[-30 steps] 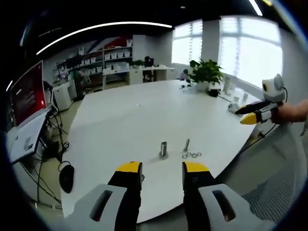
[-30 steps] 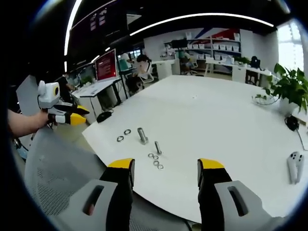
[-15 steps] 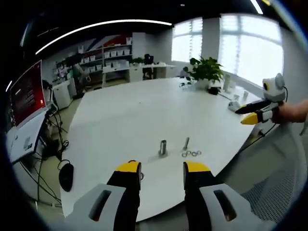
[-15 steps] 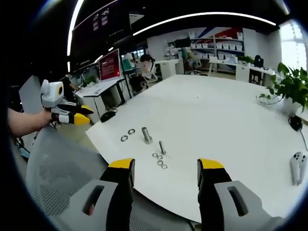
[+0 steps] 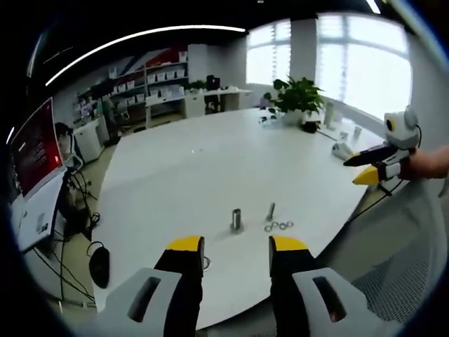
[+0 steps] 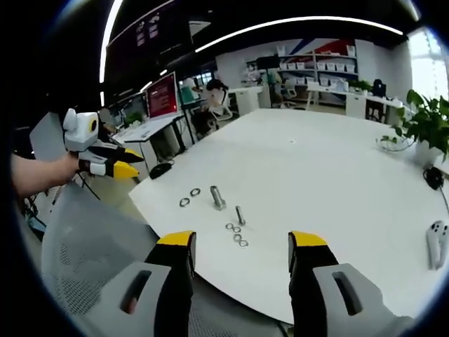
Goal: Place the washer onto the threaded stud by aligning its center hole with the stud, sliding it down to the base, and recovering from edge contact or off-axis alignment until the washer reaches the visible bottom stop.
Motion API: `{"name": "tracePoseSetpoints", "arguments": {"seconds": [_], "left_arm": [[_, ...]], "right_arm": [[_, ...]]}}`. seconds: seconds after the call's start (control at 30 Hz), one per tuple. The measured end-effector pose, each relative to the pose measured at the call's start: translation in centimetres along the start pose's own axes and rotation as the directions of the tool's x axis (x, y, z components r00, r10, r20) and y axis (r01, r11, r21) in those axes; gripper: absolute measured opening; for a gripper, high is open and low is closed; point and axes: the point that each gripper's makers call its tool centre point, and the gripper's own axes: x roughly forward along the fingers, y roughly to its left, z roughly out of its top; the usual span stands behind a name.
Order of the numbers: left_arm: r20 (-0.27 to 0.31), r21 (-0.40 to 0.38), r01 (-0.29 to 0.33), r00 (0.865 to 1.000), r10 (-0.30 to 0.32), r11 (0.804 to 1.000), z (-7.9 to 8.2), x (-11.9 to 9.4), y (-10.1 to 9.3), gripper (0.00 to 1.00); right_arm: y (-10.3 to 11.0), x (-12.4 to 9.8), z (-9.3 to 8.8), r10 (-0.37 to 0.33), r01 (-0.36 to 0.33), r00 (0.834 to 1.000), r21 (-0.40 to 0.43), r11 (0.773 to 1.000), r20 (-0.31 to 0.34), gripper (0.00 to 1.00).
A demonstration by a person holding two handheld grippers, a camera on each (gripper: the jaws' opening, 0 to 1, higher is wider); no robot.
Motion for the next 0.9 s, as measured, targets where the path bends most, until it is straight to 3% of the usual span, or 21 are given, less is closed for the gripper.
{"name": "tracePoseSetpoints", "arguments": {"seconds": [0.17, 0.5, 0.9], "left_arm": [[-0.021, 0.025, -0.005, 1.0, 0.006, 1.0, -0.6, 0.1, 0.1, 0.37], [-0.004, -0.037, -0.034, 0.999, 0.033, 0.999, -1.0, -0.1, 1.1, 0.37], [-0.011, -0.022, -0.041, 0.999, 0.041, 0.999, -1.1, 0.0, 1.1, 0.37]], "right_arm": [[0.2, 0.3, -0.8, 0.008, -0.008, 0.999, -0.003, 1.0, -0.039, 0.6], [0.0, 0.2, -0.7, -0.001, 0.001, 0.999, 0.004, 1.0, -0.034, 0.61], [-0.2, 0.1, -0.5, -0.012, 0.012, 1.0, -0.004, 1.0, -0.022, 0.6]]}}
